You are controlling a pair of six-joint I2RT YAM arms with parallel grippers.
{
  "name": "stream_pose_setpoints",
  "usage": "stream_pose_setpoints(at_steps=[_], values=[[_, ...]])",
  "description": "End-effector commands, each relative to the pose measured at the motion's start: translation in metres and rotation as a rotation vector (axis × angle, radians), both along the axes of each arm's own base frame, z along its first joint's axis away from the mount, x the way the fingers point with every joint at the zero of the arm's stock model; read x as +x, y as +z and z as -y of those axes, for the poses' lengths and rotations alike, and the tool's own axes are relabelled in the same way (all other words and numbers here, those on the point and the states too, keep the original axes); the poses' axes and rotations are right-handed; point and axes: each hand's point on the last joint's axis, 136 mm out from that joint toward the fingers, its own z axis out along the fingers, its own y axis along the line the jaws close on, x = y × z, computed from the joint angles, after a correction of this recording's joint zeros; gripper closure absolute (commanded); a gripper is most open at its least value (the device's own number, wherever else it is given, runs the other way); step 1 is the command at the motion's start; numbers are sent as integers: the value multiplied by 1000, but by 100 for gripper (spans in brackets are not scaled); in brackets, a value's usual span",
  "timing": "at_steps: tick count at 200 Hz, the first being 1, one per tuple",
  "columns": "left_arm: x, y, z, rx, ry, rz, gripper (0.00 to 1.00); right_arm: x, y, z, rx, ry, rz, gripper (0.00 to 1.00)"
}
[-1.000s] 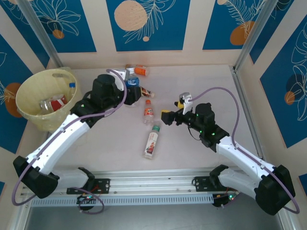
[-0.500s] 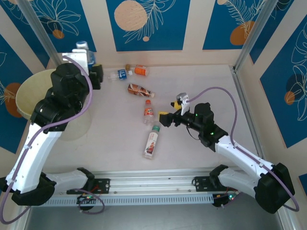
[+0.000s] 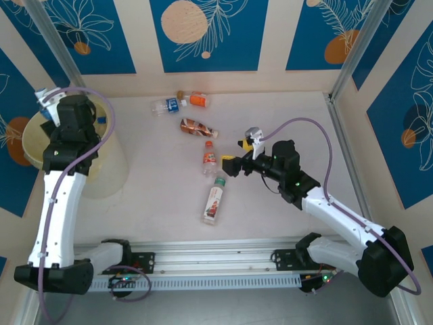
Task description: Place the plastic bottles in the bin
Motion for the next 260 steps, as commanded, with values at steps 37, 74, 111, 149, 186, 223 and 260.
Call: stream_pose_setpoints(at_steps=[37, 74, 111, 149, 186, 223, 260], values=[[-17, -47, -36, -294, 198, 71, 100, -4, 11, -8, -3, 21, 5, 1], [-29, -71, -47, -351, 331, 1, 94, -3, 12, -12, -9, 30, -3, 1], [-28, -95, -46, -436, 328, -25, 49, -1, 14, -17, -20, 37, -1, 1], [-36, -71, -51, -380, 329, 40, 0, 1, 13, -22, -35, 46, -8, 1], [-37, -55, -50, -368, 310, 58, 0, 2, 11, -28, -42, 57, -14, 1], [-35, -41, -44, -381, 259, 95, 0, 3, 10, -31, -55, 59, -16, 1], [-27, -26, -24, -447, 125, 172, 0, 11, 7, -26, -65, -2, -23, 1]])
